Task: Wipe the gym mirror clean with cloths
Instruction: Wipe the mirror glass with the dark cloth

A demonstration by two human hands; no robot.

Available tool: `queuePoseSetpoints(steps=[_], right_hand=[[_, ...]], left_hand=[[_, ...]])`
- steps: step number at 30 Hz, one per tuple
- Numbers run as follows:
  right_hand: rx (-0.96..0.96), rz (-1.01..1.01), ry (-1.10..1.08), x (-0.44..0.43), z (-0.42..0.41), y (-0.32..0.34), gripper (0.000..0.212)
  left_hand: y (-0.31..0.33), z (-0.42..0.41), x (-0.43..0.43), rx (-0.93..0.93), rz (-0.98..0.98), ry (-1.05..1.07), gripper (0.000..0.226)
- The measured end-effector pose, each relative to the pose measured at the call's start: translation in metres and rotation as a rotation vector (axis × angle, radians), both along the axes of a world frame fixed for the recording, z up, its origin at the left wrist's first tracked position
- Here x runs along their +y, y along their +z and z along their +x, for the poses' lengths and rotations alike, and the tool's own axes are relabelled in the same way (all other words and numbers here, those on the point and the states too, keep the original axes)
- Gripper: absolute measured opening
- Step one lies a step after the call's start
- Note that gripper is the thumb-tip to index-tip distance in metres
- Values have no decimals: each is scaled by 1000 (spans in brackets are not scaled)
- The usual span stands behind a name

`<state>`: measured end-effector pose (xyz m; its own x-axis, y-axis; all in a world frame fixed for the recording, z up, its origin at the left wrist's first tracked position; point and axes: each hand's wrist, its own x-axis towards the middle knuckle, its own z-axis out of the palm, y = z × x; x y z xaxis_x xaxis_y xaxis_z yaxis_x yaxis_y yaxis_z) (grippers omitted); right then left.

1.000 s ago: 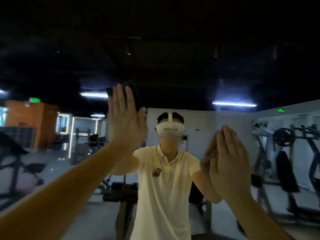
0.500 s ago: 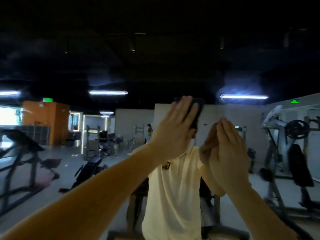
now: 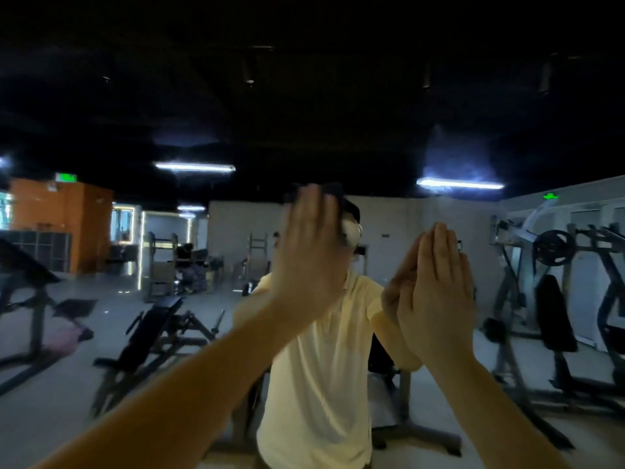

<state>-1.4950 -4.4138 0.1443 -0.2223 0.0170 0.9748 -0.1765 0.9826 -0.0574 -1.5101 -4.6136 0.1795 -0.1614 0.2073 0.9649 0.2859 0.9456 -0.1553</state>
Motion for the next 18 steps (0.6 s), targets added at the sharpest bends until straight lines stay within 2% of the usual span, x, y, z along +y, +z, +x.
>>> queuePoseSetpoints(steps=[4, 6, 8, 12, 15, 18], right_hand=[[-41, 34, 53, 16, 2, -1, 76], [-45, 59, 93, 21, 8, -1, 81], [-16, 50, 114, 18, 12, -2, 78], [28, 48, 84, -11, 8, -11, 65], [8, 62, 72, -32, 1, -20, 65], [23, 5, 58, -45, -1, -21, 65]], left_hand=[[-17, 2, 73, -32, -382, -10, 70], [-15, 0, 60, 13, -444, 19, 69], [-11, 0, 26, 39, -419, 25, 69], [-1, 2, -80, -11, -77, 91, 75], [1, 5, -181, 18, 224, 148, 71], [-18, 10, -225, -74, 588, 123, 75]])
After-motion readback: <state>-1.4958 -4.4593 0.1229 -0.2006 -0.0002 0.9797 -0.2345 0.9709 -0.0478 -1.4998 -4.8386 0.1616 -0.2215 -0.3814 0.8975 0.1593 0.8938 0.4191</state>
